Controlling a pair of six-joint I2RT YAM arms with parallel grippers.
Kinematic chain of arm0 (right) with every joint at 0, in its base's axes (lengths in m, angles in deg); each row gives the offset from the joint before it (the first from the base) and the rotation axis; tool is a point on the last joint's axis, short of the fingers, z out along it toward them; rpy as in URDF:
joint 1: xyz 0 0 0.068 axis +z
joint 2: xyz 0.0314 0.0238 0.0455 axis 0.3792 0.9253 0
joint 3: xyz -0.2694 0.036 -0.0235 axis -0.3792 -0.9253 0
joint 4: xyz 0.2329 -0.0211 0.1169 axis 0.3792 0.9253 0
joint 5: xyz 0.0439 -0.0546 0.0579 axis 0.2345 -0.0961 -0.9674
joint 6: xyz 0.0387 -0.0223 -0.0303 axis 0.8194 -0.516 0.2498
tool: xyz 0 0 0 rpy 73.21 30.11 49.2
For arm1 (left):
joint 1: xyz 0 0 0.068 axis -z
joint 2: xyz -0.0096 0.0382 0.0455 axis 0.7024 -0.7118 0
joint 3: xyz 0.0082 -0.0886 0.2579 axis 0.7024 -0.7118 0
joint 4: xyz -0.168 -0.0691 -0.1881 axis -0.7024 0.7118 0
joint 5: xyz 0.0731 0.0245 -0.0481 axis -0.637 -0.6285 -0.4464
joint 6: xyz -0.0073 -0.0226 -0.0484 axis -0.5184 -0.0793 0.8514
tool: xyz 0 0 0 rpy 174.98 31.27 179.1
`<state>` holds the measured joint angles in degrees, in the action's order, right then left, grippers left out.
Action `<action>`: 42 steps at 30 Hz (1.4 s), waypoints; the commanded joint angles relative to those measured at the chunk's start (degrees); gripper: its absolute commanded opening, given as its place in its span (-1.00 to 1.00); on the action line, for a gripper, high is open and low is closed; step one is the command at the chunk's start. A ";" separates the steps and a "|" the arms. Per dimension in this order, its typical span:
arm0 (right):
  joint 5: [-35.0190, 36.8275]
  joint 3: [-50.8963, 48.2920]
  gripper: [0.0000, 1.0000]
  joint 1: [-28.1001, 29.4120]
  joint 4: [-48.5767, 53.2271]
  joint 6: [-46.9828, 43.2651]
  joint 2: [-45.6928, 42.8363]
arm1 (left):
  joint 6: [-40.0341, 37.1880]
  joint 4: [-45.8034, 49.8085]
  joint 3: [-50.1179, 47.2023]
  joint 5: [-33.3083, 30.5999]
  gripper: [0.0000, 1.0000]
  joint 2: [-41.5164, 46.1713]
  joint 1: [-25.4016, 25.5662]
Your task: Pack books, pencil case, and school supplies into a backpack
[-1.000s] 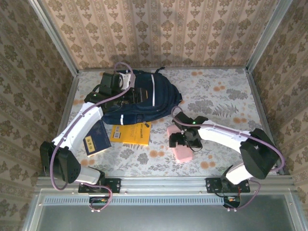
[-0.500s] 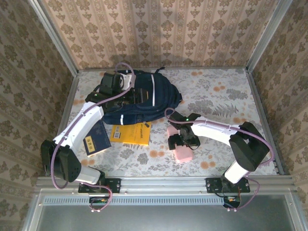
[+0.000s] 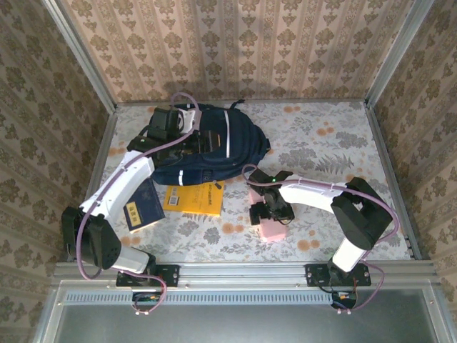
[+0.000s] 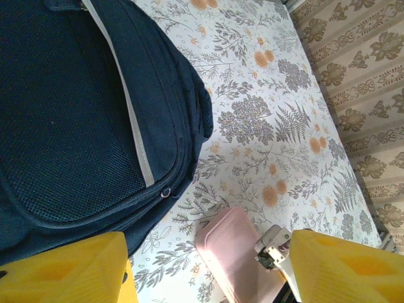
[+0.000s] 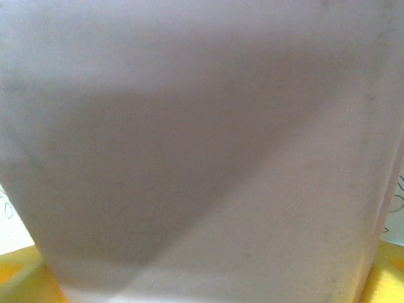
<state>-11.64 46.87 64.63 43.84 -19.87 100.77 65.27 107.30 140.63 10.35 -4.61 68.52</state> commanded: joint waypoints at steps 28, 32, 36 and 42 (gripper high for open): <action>-5.14 0.58 0.70 -0.86 -7.17 -5.64 -26.46 | 14.91 -10.99 -2.75 14.37 0.75 -12.00 14.91; -5.43 0.05 0.70 -1.00 -7.68 -5.48 -27.87 | 18.25 -15.78 -4.63 16.02 0.32 -12.73 15.12; -5.37 -0.65 0.71 -1.47 -7.85 -5.20 -28.67 | 21.07 -19.47 -5.13 17.34 -0.04 -12.69 15.30; -2.75 -2.05 0.90 -2.63 -7.30 -3.60 -29.88 | 22.20 -20.00 -4.02 17.43 -0.17 -11.18 15.23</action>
<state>-16.10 45.71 62.79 38.07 -24.38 72.95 85.99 88.85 136.45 27.14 -16.78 83.71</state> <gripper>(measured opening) 0.944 0.424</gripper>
